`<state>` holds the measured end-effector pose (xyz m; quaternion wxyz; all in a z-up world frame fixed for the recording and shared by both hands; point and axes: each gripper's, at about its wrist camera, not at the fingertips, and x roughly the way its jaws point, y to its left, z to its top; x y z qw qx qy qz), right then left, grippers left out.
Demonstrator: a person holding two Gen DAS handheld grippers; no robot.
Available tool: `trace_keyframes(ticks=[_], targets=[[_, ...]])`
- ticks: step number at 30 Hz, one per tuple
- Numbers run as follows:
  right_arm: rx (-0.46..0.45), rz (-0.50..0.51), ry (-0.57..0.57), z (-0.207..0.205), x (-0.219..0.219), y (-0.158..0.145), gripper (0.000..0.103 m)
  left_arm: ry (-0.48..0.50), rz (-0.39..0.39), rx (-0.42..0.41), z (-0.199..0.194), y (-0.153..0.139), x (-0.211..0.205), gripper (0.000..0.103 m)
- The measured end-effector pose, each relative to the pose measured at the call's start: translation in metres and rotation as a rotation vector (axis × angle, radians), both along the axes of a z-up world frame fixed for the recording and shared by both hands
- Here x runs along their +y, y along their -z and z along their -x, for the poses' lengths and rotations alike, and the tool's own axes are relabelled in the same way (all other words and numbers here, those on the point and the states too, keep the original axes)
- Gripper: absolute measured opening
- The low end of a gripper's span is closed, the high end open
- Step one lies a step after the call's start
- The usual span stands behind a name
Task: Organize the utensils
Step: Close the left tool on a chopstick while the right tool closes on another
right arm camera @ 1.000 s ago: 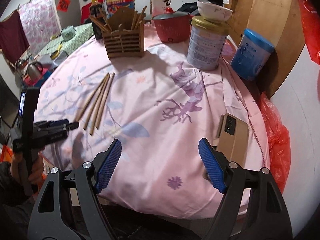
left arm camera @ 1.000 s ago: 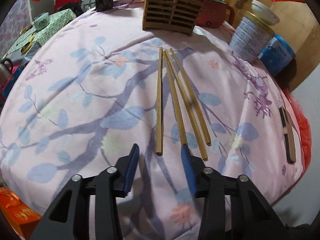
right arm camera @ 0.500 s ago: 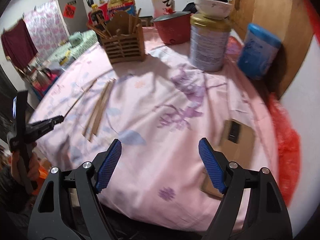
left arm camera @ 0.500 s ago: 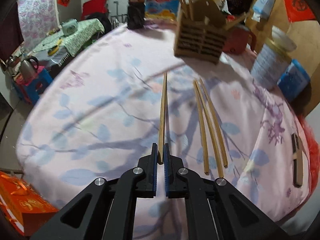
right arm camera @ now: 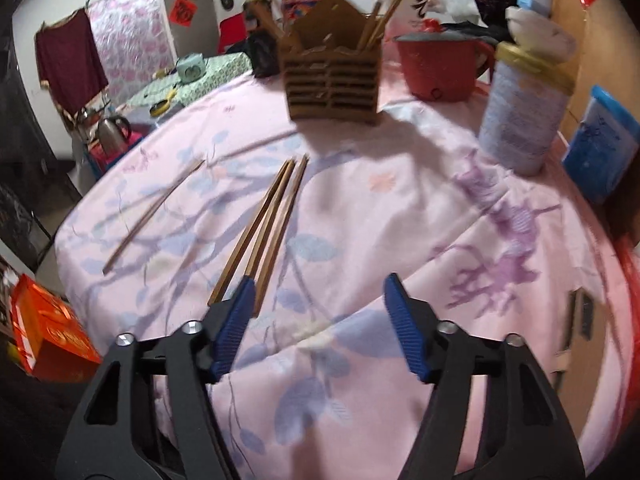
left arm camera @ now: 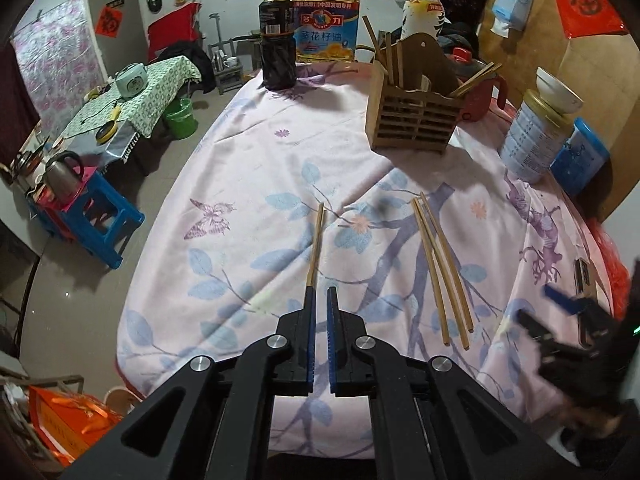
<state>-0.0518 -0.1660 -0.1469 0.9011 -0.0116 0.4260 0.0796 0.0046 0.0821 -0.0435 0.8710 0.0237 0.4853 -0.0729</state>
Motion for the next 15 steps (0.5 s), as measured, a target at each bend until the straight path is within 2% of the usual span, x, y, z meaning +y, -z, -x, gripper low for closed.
trace_keyframes(ticks=[4,9,11,15], targets=[[0.015,-0.032,0.011,0.006,0.009,0.025,0.049,0.027,-0.015,0.02,-0.003,0.0,0.002,0.005],[0.006,-0.08,0.028,0.008,0.017,0.039,0.047,0.045,-0.056,0.082,-0.003,0.018,0.009,0.005],[-0.002,-0.064,0.023,0.006,0.024,0.041,0.042,0.04,-0.057,0.104,-0.002,0.024,0.014,0.005],[0.003,-0.046,0.025,-0.003,0.033,0.044,0.024,0.031,-0.067,0.123,-0.001,0.03,0.022,0.005]])
